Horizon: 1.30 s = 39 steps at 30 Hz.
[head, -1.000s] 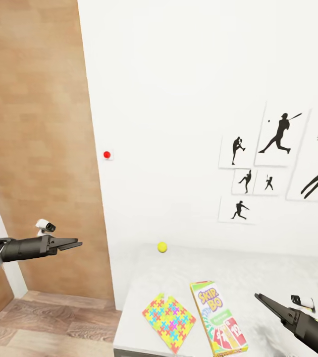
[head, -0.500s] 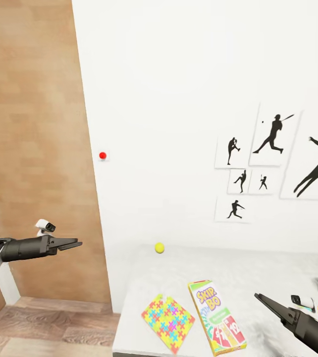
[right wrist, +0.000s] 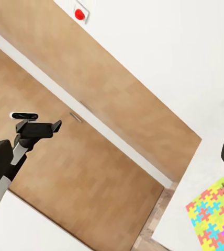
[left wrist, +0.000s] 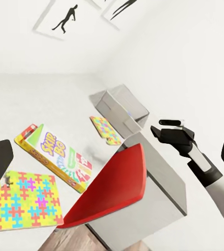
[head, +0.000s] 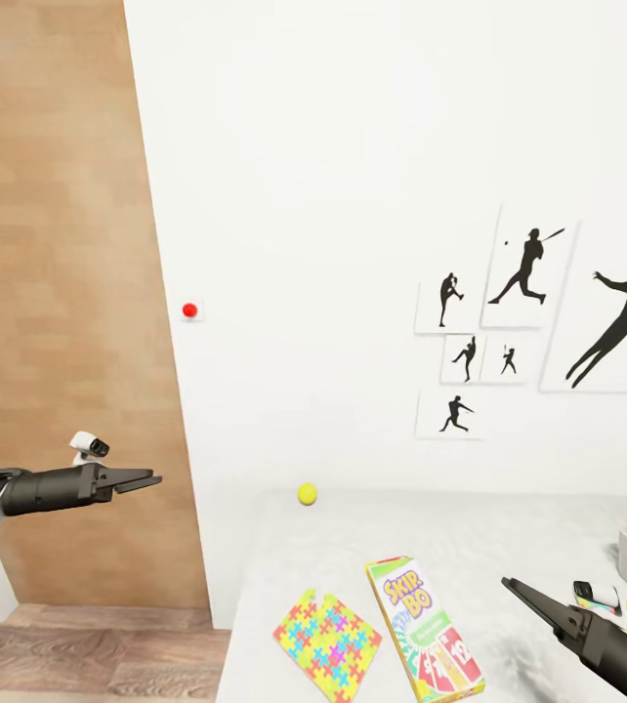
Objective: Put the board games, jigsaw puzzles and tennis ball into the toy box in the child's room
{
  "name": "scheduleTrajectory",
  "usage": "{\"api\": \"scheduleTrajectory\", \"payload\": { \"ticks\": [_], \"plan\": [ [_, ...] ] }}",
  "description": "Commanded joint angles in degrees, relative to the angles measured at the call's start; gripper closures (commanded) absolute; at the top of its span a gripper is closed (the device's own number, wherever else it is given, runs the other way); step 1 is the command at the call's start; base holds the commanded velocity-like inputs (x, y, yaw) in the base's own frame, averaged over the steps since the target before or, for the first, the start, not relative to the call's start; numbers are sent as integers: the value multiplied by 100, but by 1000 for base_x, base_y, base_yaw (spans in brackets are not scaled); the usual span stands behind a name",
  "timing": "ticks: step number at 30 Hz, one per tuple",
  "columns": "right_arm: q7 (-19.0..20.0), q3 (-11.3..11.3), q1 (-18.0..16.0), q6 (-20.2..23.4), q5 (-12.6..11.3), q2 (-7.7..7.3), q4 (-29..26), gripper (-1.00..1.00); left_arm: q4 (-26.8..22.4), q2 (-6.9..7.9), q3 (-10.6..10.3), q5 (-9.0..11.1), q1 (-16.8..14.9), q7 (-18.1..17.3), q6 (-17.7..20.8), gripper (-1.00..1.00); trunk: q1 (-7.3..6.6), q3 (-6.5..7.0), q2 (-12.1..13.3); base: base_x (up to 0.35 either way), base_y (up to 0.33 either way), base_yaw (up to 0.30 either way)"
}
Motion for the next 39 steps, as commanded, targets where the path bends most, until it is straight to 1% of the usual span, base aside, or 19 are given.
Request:
{"api": "scheduleTrajectory", "payload": {
  "ticks": [1,19,27,39],
  "plan": [
    [-5,1,2,39,-34,-2,-1,-100,2,3,-9,10,-1,-16,61,-100,2,0,-3,13,8,-15],
    [-1,7,2,35,-36,-2,4,-100,-2,11,-8,8,-1,-16,61,-100,2,1,-3,72,3,-3],
    [-5,1,2,38,-21,-2,4,-100,0,12,-6,14,-1,-16,61,-100,2,1,-3,129,58,0],
    [-8,1,2,38,-24,-2,4,-100,1,21,-2,9,-1,-16,61,-100,2,1,-3,25,9,0]
  ]
}}
